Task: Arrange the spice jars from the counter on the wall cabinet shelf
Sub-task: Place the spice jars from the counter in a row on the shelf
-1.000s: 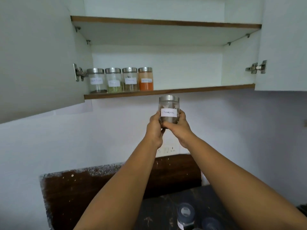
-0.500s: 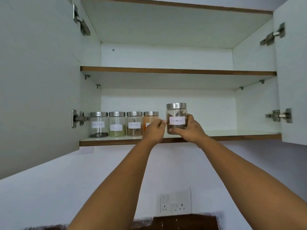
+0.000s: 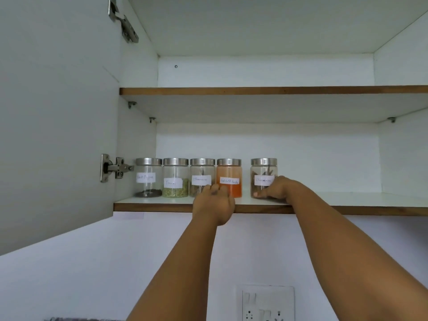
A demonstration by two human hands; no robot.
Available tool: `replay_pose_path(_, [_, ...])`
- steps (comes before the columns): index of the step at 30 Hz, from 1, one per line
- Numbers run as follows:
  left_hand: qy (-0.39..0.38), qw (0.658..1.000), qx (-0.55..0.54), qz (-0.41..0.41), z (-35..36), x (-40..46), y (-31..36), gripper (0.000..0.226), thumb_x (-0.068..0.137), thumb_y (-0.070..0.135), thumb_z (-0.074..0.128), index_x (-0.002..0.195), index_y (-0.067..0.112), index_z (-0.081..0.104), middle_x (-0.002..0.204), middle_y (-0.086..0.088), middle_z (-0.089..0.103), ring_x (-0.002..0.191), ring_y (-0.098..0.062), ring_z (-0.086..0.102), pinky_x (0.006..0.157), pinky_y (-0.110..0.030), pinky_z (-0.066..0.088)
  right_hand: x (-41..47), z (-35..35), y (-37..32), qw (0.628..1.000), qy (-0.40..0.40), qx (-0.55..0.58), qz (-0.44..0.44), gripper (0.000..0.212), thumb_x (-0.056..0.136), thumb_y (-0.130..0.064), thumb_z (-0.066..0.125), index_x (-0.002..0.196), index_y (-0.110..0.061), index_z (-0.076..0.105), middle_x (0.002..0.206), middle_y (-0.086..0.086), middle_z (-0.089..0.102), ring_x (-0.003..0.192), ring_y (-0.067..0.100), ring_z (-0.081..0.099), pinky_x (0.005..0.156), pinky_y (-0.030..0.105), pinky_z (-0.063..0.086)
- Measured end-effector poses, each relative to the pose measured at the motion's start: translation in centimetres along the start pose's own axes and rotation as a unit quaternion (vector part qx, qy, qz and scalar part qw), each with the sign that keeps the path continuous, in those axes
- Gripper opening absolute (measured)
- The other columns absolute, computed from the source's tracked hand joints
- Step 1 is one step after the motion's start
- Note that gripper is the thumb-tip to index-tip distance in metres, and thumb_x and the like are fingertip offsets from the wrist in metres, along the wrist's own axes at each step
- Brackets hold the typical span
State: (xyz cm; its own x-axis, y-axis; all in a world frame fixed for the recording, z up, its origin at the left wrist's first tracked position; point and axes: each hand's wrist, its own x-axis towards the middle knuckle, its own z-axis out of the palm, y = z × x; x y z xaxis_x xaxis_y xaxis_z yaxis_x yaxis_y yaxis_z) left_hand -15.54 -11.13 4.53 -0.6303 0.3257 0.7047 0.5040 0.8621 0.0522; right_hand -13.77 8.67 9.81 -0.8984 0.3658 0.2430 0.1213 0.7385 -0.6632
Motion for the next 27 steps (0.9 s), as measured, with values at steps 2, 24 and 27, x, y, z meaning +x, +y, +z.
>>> replay_pose_path(2, [0.003,1.0,0.003,-0.002,0.0,0.1,0.0,0.039,0.101,0.035,0.027,0.121,0.012,0.051,0.12,-0.007,0.056,0.112,-0.024,0.049,0.086,-0.038,0.045,0.5,0.5,0.0,1.0,0.0,0.015,-0.002,0.074,0.07,-0.039,0.085,0.129,-0.008,0.052,0.129,0.013,0.056,0.107,0.027,0.054,0.097,0.035,0.043])
replay_pose_path(24, [0.001,1.0,-0.004,0.005,-0.1,0.1,-0.1,0.037,0.101,0.034,0.027,0.118,0.013,0.052,0.119,-0.006,0.057,0.11,-0.023,0.049,0.084,-0.037,0.045,1.4,1.8,-0.2,0.996,-0.034,-0.066,-0.048,0.076,0.088,-0.055,0.06,0.147,-0.012,0.039,0.143,0.015,0.047,0.128,0.03,0.047,0.106,0.037,0.036])
replay_pose_path(27, [-0.004,1.0,0.0,0.009,-0.1,0.1,-0.1,0.037,0.101,0.034,0.027,0.118,0.013,0.052,0.12,-0.006,0.058,0.11,-0.023,0.049,0.085,-0.038,0.046,1.1,1.8,-0.3,0.996,-0.028,-0.071,-0.049,0.073,0.09,-0.052,0.058,0.146,-0.01,0.039,0.143,0.016,0.047,0.128,0.03,0.047,0.105,0.035,0.036])
